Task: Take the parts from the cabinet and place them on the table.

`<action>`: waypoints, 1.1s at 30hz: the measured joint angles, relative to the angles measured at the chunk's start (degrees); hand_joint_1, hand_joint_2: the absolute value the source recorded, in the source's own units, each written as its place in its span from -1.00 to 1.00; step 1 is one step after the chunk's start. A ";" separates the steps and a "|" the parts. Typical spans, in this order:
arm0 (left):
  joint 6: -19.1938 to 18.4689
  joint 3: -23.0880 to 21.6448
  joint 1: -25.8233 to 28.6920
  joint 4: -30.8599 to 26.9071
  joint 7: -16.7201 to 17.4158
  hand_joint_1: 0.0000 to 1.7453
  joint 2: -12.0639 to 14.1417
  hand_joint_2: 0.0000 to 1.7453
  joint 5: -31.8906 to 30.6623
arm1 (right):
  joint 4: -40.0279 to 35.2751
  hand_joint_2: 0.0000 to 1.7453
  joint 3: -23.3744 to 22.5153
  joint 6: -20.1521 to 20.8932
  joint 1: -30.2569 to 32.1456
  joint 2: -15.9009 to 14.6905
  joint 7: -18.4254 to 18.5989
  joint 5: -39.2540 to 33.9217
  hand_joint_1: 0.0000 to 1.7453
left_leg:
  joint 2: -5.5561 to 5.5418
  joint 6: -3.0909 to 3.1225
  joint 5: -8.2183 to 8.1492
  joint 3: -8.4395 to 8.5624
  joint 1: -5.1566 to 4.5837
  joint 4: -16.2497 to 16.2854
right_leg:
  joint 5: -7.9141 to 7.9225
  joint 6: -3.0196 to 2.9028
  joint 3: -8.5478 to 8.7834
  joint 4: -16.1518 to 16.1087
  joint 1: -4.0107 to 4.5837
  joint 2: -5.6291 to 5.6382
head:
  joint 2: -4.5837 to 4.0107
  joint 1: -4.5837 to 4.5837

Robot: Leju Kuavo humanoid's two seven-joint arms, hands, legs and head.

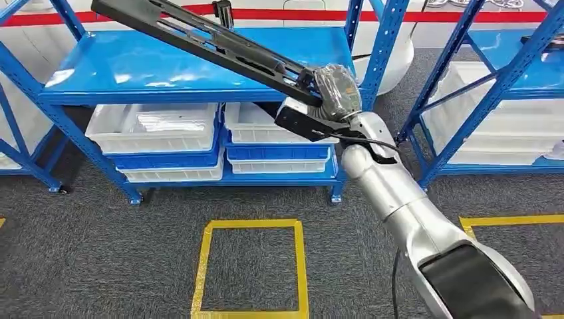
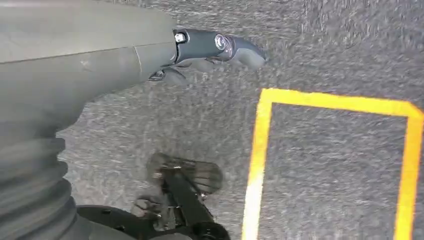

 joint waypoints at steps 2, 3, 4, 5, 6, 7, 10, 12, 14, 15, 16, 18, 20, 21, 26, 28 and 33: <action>0.00 -0.09 -0.04 -0.02 0.02 -1.00 0.00 1.00 -0.09 | -0.11 1.00 -0.04 0.00 0.80 -0.40 0.02 0.13 0.94 | 0.07 -0.33 3.59 3.11 0.45 -1.51 | 1.12 0.58 -1.82 0.36 -0.12 -0.01 | 0.00 -0.04; 0.00 -0.11 -0.05 -0.02 0.04 -1.00 0.02 1.00 -0.13 | -0.26 1.00 -0.07 0.02 1.01 -0.59 0.02 0.18 0.94 | 0.08 -0.39 5.18 6.06 0.66 -5.02 | 1.58 0.88 -2.69 0.69 -0.25 0.00 | 0.00 0.00; 0.02 -0.11 -0.14 -0.02 0.04 -1.00 0.02 1.00 -0.18 | -0.43 1.00 -0.13 0.04 1.02 -0.79 0.02 0.18 0.94 | 0.06 -0.37 5.43 9.59 0.81 -9.44 | 2.04 1.21 -3.43 1.15 -0.27 0.02 | 0.00 -0.09; 0.09 -0.15 -0.34 -0.02 0.04 -1.00 0.02 1.00 -0.22 | -0.89 1.00 -0.28 0.04 1.02 -0.87 0.11 0.18 0.94 | -0.18 -0.24 3.30 13.45 0.73 -14.54 | 2.30 1.62 -4.22 1.71 -0.02 0.06 | 0.00 -0.07; 0.09 -0.17 -0.44 -0.02 0.07 -1.00 0.02 1.00 -0.29 | -1.16 1.00 -0.55 0.09 0.99 -1.16 0.20 0.18 0.94 | -0.47 0.25 2.27 14.29 0.43 -16.94 | 2.67 2.16 -4.55 1.98 0.12 -0.02 | 0.00 0.07; 0.11 -0.17 -0.46 -0.02 0.09 -1.00 0.02 1.00 -0.42 | -1.38 1.00 -0.63 0.13 1.00 -1.33 0.20 0.13 0.94 | -0.34 0.55 2.40 13.82 0.21 -16.72 | 3.33 2.74 -4.66 1.79 0.12 -0.12 | 0.00 0.06; 0.17 -0.17 -0.49 -0.02 0.11 -1.00 -0.09 1.00 -0.57 | -1.70 1.00 -1.01 0.53 1.17 -2.04 0.20 0.13 0.94 | 0.12 2.99 4.54 12.83 0.18 -17.44 | 4.05 3.95 -5.30 1.65 0.21 -0.12 | 0.00 0.04; 0.20 -0.20 -0.71 -0.02 0.13 -1.00 -0.13 1.00 -0.68 | -1.86 1.00 -1.09 0.72 1.17 -2.47 0.20 0.13 0.94 | 0.29 4.18 6.16 11.02 -0.24 -17.42 | -1.72 2.65 -7.91 6.54 0.07 0.13 | 0.00 0.48; 0.17 -0.22 -0.73 -0.02 0.17 -1.00 -0.15 1.00 -0.77 | -1.95 1.00 -1.25 0.74 1.30 -2.95 0.24 0.11 0.94 | 0.28 4.33 7.77 8.92 -0.49 -17.36 | -7.00 2.38 -10.07 15.79 -0.07 0.15 | 0.00 0.52; 0.17 -0.22 -0.72 -0.02 0.26 -1.00 -0.15 1.00 -0.83 | -1.97 1.00 -1.25 0.74 1.53 -3.06 0.24 0.11 0.94 | 0.31 4.30 8.56 7.91 -0.53 -17.33 | -7.50 2.96 -10.48 19.17 -0.07 0.15 | 0.00 0.52; 0.17 -0.24 -0.72 -0.02 0.31 -1.00 -0.15 1.00 -0.90 | -2.05 1.00 -1.27 0.74 1.79 -3.23 0.24 0.09 0.94 | 0.36 4.24 9.34 6.94 -0.58 -17.32 | -6.72 3.69 -9.86 20.43 -0.03 0.16 | 0.00 0.50; 0.17 -0.28 -0.83 -0.02 0.37 -1.00 -0.22 1.00 -1.18 | -2.08 1.00 -1.27 0.74 2.05 -3.30 0.24 0.11 0.94 | 0.38 3.96 10.99 4.86 -0.65 -17.29 | -3.29 5.07 -5.13 16.33 0.01 0.16 | 0.00 0.50; 0.15 -0.28 -0.96 -0.04 0.46 -1.00 -0.24 1.00 -1.27 | -2.54 1.00 -1.36 0.74 1.94 -3.43 0.24 0.09 0.94 | 0.36 3.47 12.51 3.60 -0.69 -17.16 | -4.65 3.92 3.19 5.79 0.28 0.15 | 0.00 0.48; 0.15 -0.30 -0.98 -0.05 0.46 -1.00 -0.26 1.00 -1.29 | -3.04 1.00 -1.38 0.74 1.92 -3.35 0.24 0.09 0.94 | 0.35 3.07 13.07 3.09 -1.02 -17.16 | -6.71 3.16 6.73 0.08 0.88 0.15 | 0.00 0.52; 0.15 -0.31 -0.83 -0.02 0.63 -1.00 -0.11 1.00 -1.36 | -3.17 1.00 -1.44 0.85 1.92 -3.43 0.18 0.09 0.94 | 0.33 1.72 12.07 2.01 -0.21 -16.65 | -3.79 1.00 4.04 0.27 -0.15 0.01 | 0.00 -0.35; -0.11 -0.31 -0.64 -0.02 0.66 -1.00 -0.15 1.00 -1.33 | -3.21 1.00 -1.44 0.83 1.90 -3.28 0.20 0.09 0.94 | 0.02 1.21 3.49 -0.17 -0.16 -8.75 | -2.22 0.27 2.61 0.30 -0.15 0.04 | 0.00 -0.48; -0.20 -0.28 -0.74 -0.02 0.66 -1.00 0.11 1.00 -1.31 | -3.23 1.00 -1.44 0.70 2.82 -3.10 0.79 0.28 0.94 | 0.07 0.16 3.86 1.93 0.55 -0.39 | 0.66 1.51 -1.32 0.76 -0.63 -0.03 | 0.00 -0.44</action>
